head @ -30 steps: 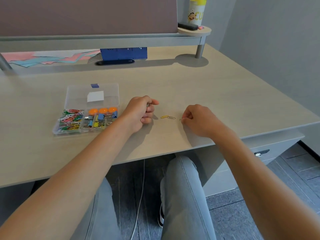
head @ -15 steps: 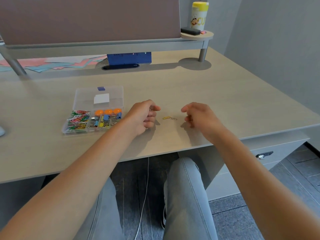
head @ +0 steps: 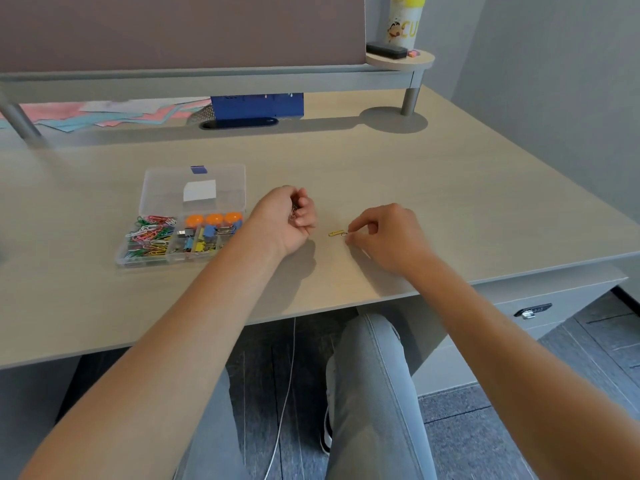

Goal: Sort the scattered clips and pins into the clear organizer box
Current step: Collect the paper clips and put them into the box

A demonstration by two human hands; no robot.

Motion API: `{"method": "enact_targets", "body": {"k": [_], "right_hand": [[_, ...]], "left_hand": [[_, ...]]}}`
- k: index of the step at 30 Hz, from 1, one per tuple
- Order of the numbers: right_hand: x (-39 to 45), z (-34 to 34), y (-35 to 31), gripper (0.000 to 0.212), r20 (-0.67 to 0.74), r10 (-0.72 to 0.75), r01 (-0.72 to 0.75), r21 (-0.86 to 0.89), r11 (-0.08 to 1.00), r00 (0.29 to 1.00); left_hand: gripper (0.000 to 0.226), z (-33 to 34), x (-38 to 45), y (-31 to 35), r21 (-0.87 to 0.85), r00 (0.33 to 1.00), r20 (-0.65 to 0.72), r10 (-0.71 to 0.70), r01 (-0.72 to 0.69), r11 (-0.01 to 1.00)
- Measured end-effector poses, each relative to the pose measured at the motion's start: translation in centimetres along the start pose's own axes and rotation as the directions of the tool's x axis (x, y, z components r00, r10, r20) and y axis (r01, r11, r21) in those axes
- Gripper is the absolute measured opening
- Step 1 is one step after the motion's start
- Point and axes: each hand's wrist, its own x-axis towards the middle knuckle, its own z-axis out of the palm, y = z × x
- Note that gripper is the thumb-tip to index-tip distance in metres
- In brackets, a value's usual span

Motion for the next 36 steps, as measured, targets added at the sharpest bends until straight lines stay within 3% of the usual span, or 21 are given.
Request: {"method": "enact_targets", "body": {"k": [5, 8, 11, 14, 19, 28, 31, 33, 35, 36], "right_hand": [[1.3, -0.1, -0.9, 0.005, 0.095, 0.03, -0.023, -0.076, 0.997, 0.995], [2.3, -0.4, -1.4, 0.008, 0.216, 0.08, -0.039, -0.188, 0.981, 0.973], [2.7, -0.4, -1.8, 0.013, 0.303, 0.106, -0.026, -0.258, 0.966, 0.947], [2.7, -0.4, -1.7, 0.01, 0.285, 0.106, -0.034, -0.246, 0.969, 0.953], [2.1, -0.7, -1.3, 0.004, 0.165, 0.082, -0.056, -0.158, 0.986, 0.983], [3.0, -1.5, -3.0, 0.034, 0.389, 0.177, -0.048, -0.319, 0.946, 0.904], [2.6, -1.3, -2.8, 0.03, 0.392, 0.143, -0.001, -0.342, 0.94, 0.909], [2.2, -1.7, -2.4, 0.032, 0.359, 0.095, -0.01, -0.233, 0.972, 0.928], [1.9, -2.2, -2.2, 0.023, 0.309, 0.112, -0.166, 0.153, 0.974, 0.944], [1.9, -2.4, -1.9, 0.018, 0.325, 0.148, -0.285, 0.431, 0.856, 0.934]], "left_hand": [[0.027, -0.7, 0.2, -0.7, 0.365, 0.998, -0.014, 0.06, -0.051, 0.929], [0.022, -0.9, -0.1, -0.8, 0.639, 0.995, -0.019, 0.103, -0.067, 0.766], [0.019, -1.0, 0.1, -0.8, 0.772, 0.98, -0.007, 0.198, -0.121, 0.624], [0.021, -1.0, 0.3, -0.8, 0.806, 0.969, -0.001, 0.247, -0.145, 0.573], [0.021, -1.0, 0.2, -0.8, 0.789, 0.97, 0.007, 0.244, -0.155, 0.594], [0.02, -1.3, 0.0, -0.7, 0.767, 0.968, 0.01, 0.252, -0.169, 0.619], [0.019, -1.5, 0.0, -0.6, 0.756, 0.969, 0.018, 0.246, -0.174, 0.631], [0.019, -1.7, 0.1, -0.6, 0.743, 0.971, 0.025, 0.238, -0.177, 0.646], [0.02, -1.8, 0.2, -0.6, 0.728, 0.973, 0.034, 0.23, -0.182, 0.661], [0.02, -1.7, 0.2, -0.6, 0.72, 0.973, 0.037, 0.226, -0.183, 0.669]]}}
